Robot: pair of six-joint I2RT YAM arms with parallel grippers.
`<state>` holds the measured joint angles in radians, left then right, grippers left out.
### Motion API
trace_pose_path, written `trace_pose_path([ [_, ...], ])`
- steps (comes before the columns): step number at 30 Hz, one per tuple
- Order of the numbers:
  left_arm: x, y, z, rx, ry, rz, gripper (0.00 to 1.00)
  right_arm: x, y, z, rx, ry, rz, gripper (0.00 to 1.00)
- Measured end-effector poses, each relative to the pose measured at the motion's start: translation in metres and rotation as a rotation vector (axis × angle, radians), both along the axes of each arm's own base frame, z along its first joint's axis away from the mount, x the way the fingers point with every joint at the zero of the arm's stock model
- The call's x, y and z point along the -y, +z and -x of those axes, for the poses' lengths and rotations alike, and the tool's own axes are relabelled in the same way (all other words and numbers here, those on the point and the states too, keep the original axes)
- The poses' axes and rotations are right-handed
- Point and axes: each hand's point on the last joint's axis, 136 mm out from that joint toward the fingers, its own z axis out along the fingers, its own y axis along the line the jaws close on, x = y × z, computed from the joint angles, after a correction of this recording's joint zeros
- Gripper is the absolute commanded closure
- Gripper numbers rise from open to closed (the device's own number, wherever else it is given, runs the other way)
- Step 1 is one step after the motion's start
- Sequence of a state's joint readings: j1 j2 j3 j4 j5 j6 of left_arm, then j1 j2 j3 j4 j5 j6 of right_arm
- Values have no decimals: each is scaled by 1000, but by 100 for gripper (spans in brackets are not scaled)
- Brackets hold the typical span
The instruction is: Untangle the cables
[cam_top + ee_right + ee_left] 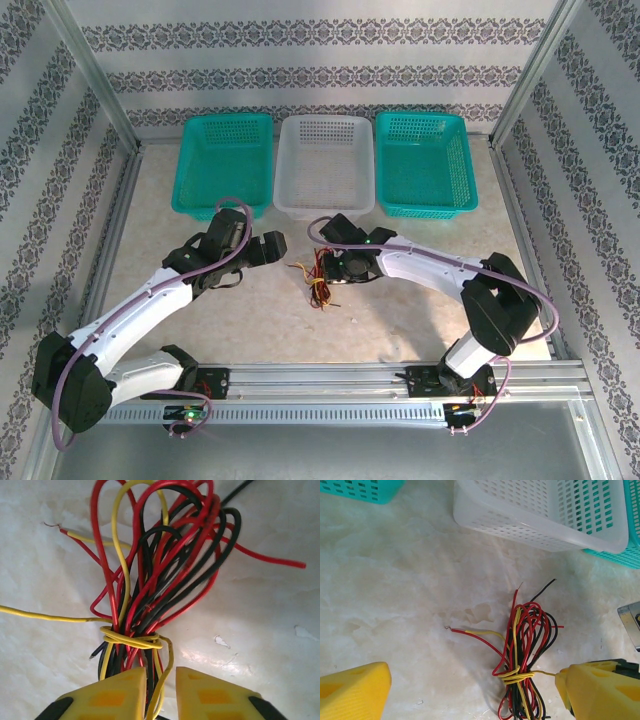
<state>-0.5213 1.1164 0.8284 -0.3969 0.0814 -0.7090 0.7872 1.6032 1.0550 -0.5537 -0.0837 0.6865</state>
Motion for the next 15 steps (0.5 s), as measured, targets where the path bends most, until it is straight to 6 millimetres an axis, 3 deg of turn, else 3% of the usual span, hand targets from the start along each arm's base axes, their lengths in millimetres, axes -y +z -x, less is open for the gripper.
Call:
trace_pose_path([
  [5,4,-4,2,-20,-21,10,4,3,1,1,12,40,27,100],
  [8,9,-9,3,-41,-53,13,1,5,12,-1,50,101,30,100],
  [11,10,-3,-1,-43,-80,39,1,0,48,-6,137,197,10,100],
  [15,11,34,-17,1,-120,150,1,-12,120,-22,318,317,-44,100],
])
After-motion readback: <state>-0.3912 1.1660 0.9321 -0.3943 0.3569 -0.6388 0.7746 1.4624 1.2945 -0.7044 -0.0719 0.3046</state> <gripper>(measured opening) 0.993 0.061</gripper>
